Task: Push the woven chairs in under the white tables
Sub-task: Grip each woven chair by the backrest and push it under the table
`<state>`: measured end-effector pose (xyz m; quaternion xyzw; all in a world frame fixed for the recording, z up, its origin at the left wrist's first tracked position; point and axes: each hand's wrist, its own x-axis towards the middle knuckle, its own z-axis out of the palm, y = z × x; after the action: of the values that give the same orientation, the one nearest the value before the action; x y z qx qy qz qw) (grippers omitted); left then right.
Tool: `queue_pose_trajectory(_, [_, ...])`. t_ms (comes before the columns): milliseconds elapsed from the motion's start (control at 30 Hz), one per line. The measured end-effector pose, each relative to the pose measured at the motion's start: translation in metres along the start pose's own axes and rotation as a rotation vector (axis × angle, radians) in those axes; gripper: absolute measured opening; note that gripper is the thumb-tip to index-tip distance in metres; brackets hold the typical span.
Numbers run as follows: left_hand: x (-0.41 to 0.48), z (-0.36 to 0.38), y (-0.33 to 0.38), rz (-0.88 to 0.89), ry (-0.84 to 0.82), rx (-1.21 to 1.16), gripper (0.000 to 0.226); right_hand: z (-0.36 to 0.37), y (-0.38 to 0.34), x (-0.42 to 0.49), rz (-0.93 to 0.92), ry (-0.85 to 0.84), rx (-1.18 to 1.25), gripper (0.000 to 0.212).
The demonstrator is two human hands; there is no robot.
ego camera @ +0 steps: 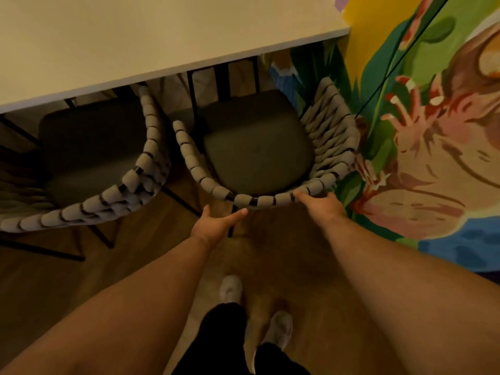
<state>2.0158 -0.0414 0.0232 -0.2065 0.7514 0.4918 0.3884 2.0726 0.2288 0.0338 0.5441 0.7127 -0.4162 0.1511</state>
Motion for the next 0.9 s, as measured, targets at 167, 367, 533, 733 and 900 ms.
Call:
queue_pose_trajectory(167, [0.033, 0.038, 0.031, -0.076, 0.015, -0.241, 0.14, -0.002, -0.02, 0.05, 0.16, -0.052, 0.224, 0.13])
queue_pose_trajectory(367, [0.069, 0.075, 0.053, -0.351, 0.05, -0.76, 0.127, 0.005, -0.039, 0.101, 0.312, -0.094, 0.513, 0.118])
queue_pose_trajectory(533, [0.087, 0.099, 0.048, -0.388, 0.077, -1.058, 0.043, 0.017, -0.031, 0.134, 0.432, -0.235, 0.739, 0.07])
queue_pose_trajectory(733, [0.101, 0.106, 0.046, -0.298, 0.23, -1.228, 0.024, 0.028, -0.018, 0.148, 0.452, -0.2, 0.966, 0.036])
queue_pose_trajectory(900, [0.094, 0.1, 0.034, -0.261, 0.201, -1.27, 0.026, 0.026, -0.012, 0.137, 0.438, -0.136, 1.062, 0.044])
